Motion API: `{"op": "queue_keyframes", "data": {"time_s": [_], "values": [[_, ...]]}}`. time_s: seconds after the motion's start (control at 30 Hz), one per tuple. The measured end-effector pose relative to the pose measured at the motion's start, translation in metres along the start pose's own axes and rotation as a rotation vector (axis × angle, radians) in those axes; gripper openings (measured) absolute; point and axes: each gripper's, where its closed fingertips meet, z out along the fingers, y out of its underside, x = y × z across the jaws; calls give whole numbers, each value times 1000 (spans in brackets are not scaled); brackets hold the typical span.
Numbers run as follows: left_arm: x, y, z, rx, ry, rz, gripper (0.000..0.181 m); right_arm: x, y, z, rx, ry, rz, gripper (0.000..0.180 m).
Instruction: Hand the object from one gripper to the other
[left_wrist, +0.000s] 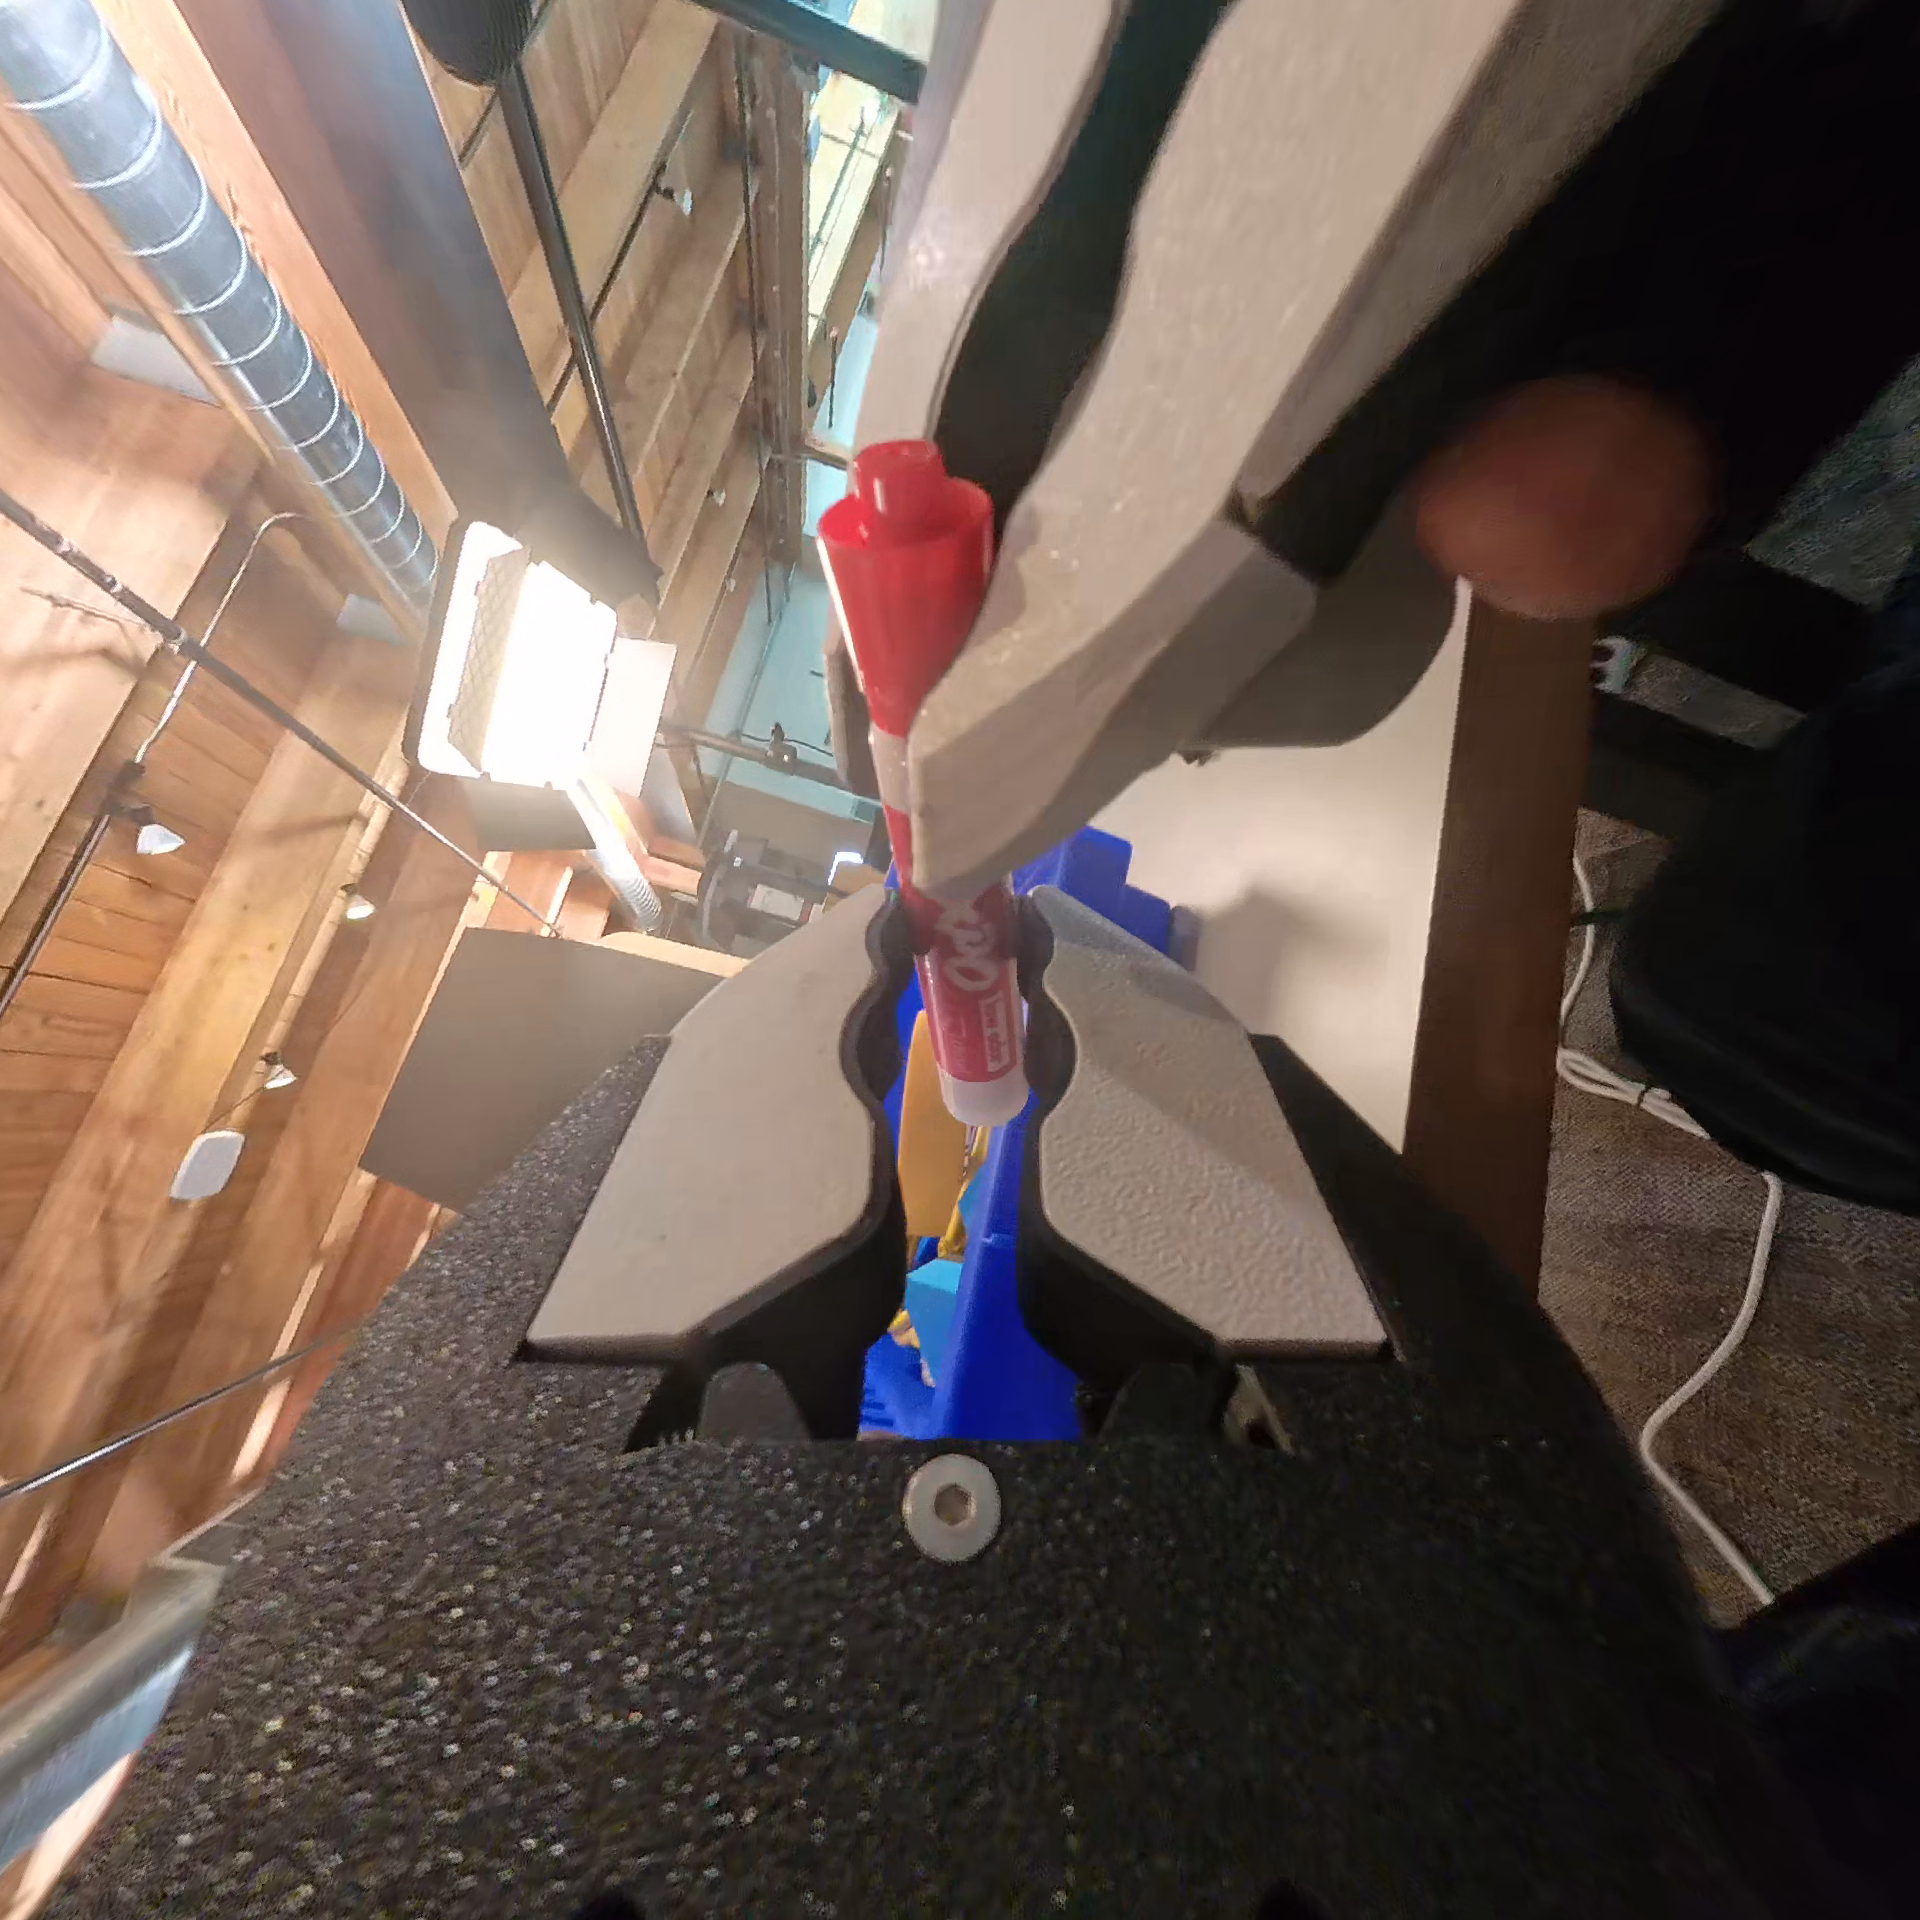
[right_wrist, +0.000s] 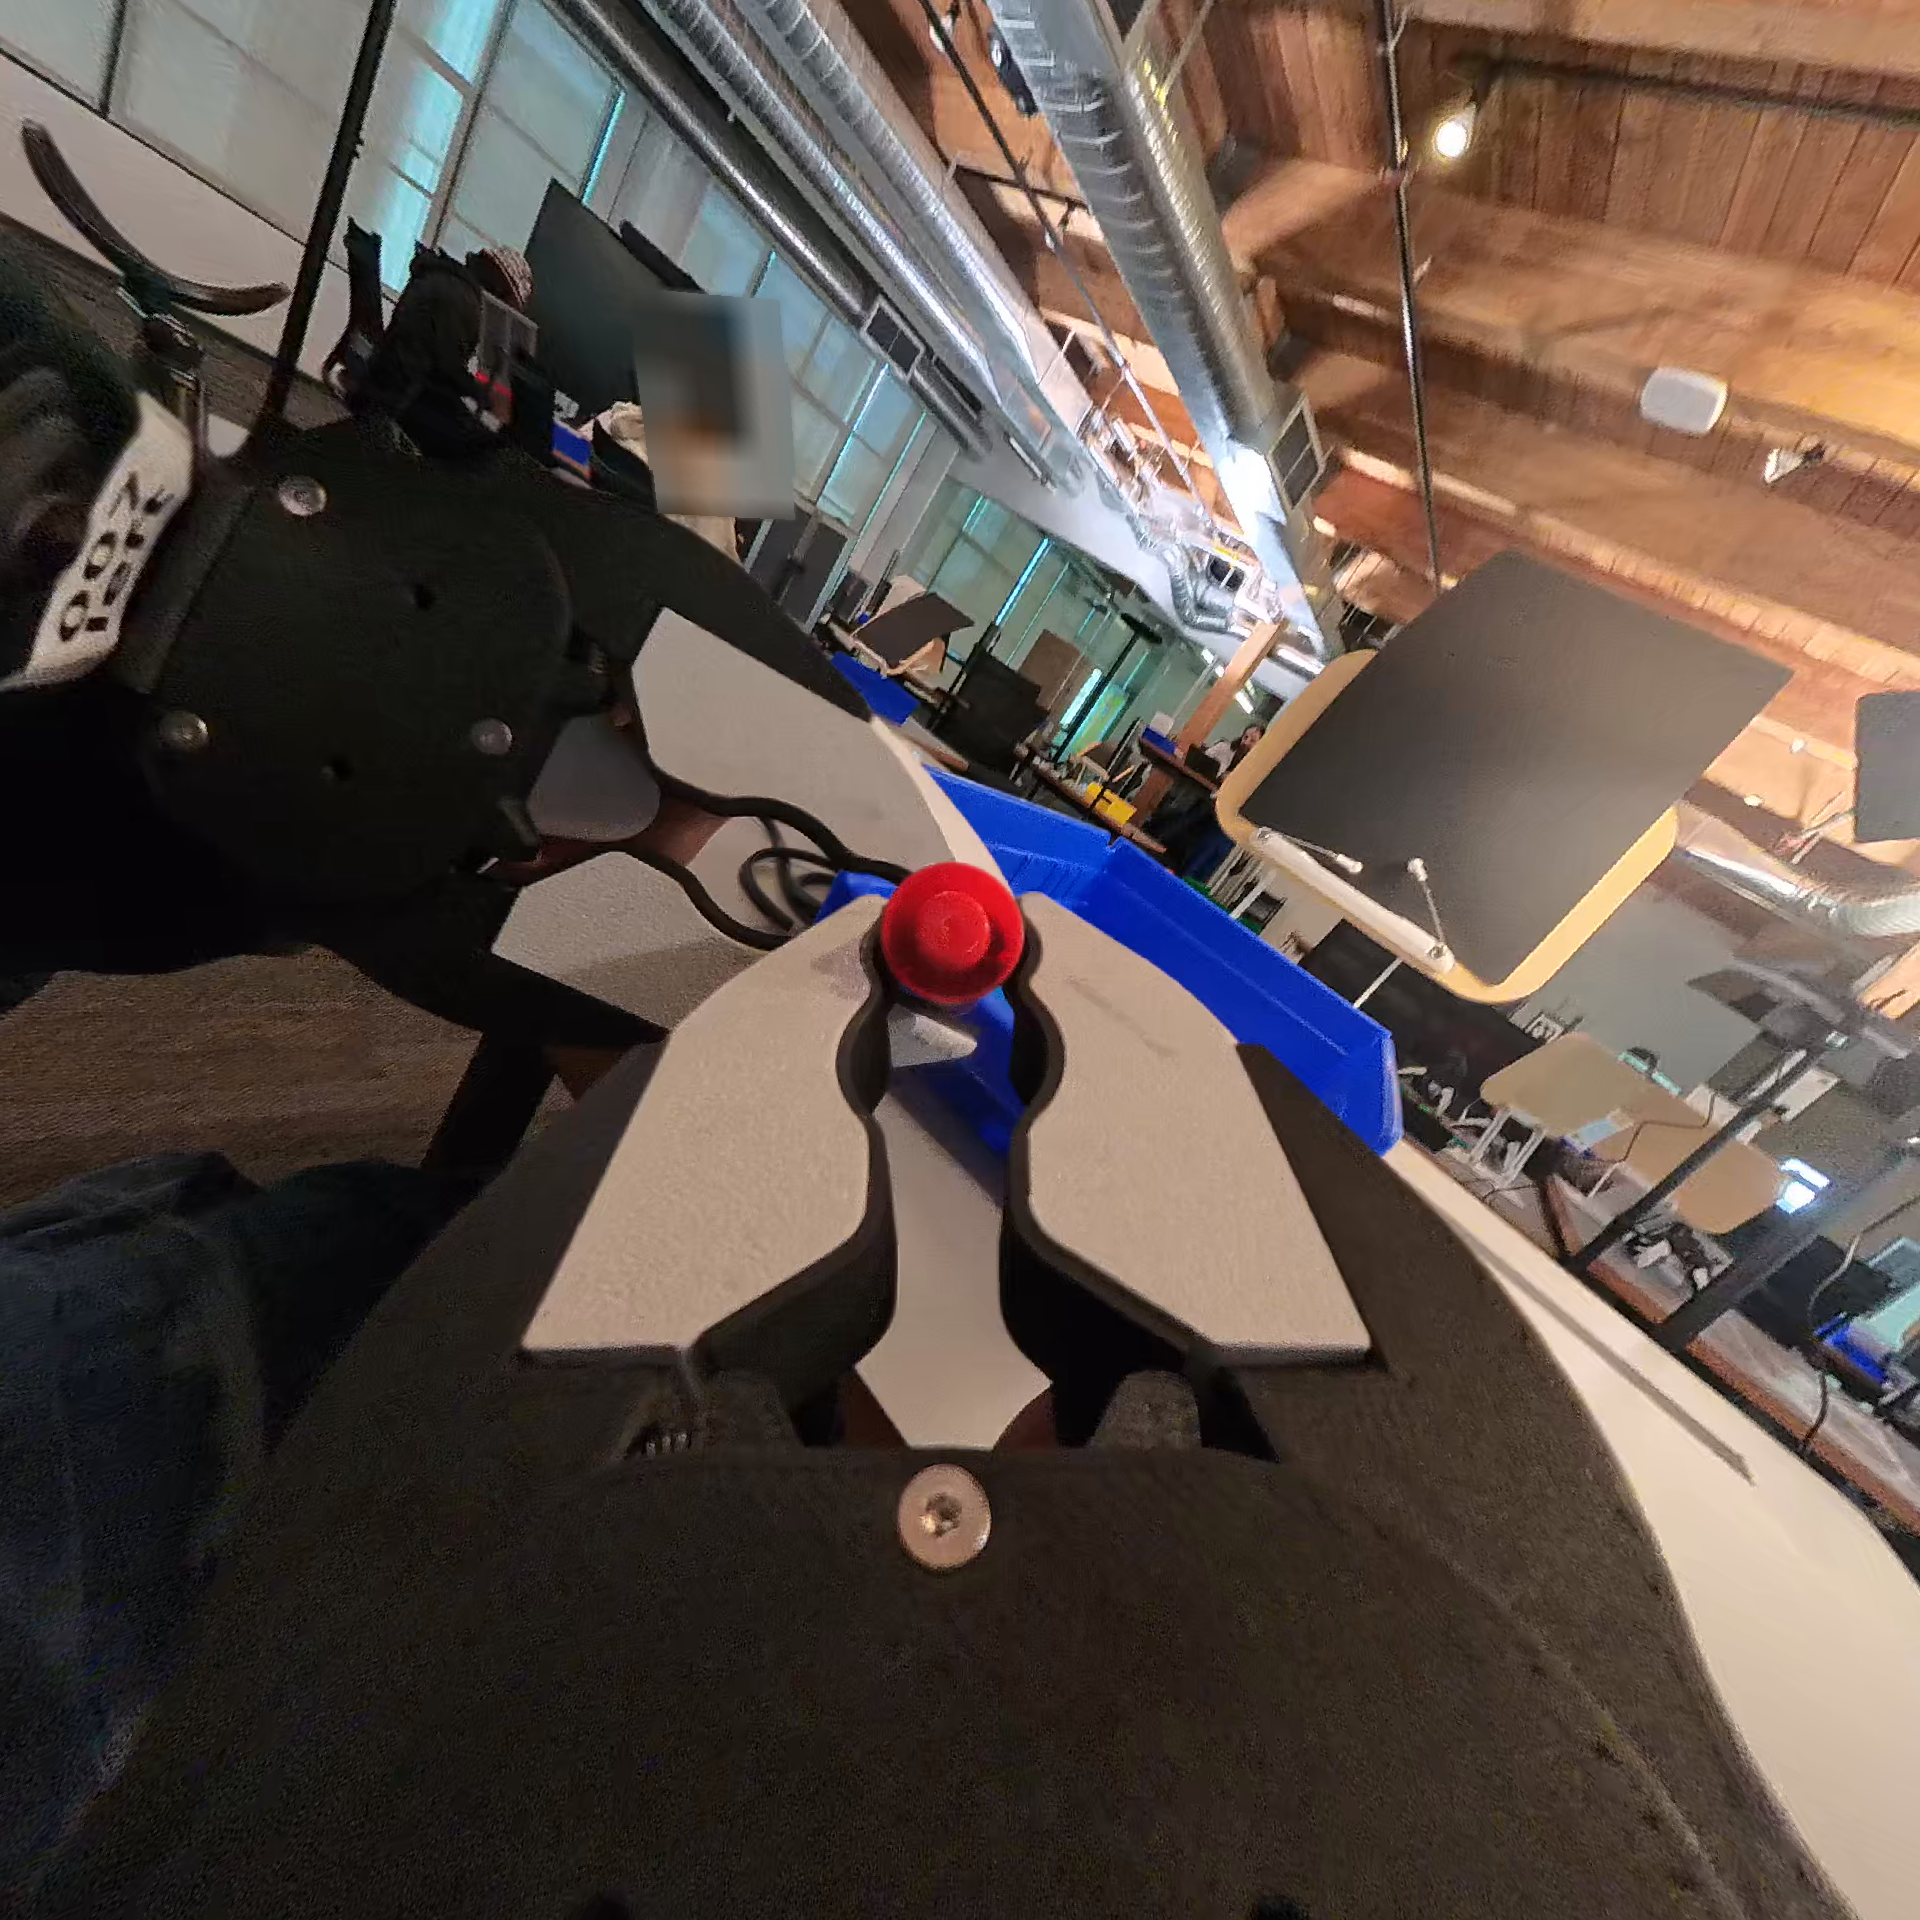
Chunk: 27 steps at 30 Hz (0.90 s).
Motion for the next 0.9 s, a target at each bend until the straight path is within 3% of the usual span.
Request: {"op": "queue_keyframes", "data": {"time_s": [0.1,0.2,0.37,0.47,0.57,0.9], "values": [[-2,-1,0,38,-5,-117,20,2,-1,-1,35,7,1,18],[-11,-2,-2,130,26,-422,41,11,-6,-6,94,-9,93,18],[-33,-7,-19,434,192,-1065,52,24,-24,-19,268,-185,466,18],[-44,-15,-34,639,347,-1328,54,25,-29,-25,335,-336,692,18],[-44,-24,-46,757,454,-1392,53,28,-33,-28,391,-404,828,17],[-21,-61,-47,802,610,-1332,44,18,-31,-24,431,-479,976,18]]}}
